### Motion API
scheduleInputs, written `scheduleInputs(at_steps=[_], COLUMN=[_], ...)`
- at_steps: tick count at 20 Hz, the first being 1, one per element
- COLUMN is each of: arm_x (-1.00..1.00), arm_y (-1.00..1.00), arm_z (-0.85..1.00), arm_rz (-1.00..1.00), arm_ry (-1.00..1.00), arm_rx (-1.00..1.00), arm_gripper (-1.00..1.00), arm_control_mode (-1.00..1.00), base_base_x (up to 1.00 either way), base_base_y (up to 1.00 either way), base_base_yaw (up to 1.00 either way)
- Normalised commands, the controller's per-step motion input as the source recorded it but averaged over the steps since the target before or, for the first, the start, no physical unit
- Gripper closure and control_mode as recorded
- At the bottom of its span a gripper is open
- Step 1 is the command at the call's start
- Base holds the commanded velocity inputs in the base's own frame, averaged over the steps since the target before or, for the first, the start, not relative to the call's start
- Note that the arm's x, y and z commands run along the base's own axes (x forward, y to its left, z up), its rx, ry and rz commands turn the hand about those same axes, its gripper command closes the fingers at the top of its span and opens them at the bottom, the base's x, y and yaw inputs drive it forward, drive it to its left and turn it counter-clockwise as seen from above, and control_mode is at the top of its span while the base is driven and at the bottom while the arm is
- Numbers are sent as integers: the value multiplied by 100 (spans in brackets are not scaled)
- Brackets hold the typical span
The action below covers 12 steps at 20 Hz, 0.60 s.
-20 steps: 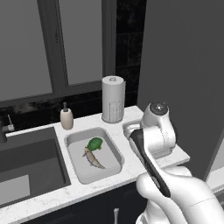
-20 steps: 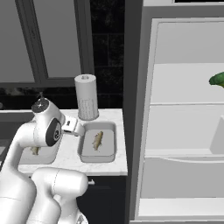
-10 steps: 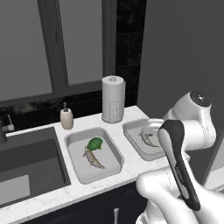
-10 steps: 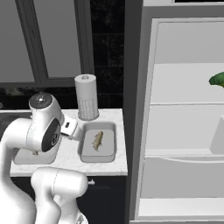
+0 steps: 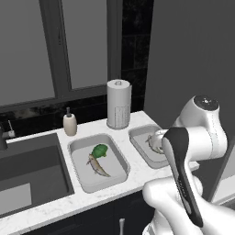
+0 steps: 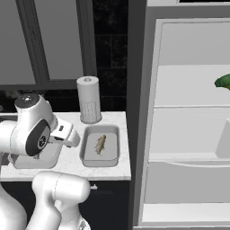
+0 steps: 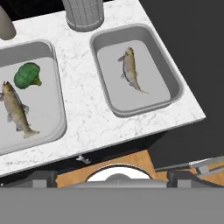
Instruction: Place one broccoli and one fish in each tupperware on the nearby counter, to pack two identical lunches.
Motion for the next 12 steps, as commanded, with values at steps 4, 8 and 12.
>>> scheduleInputs(at_steps=[4,8,12], arm_x=[0,0,-13], arm_y=[0,0,0], arm_z=[0,0,0], arm_rz=[0,0,0], arm_ry=[0,0,-3], arm_rx=[0,0,0], arm_gripper=[-100,-100,-100], arm_control_mode=[-100,-100,100], base_base_x=[0,0,-67], base_base_y=[0,0,-8], base_base_yaw=[0,0,0])
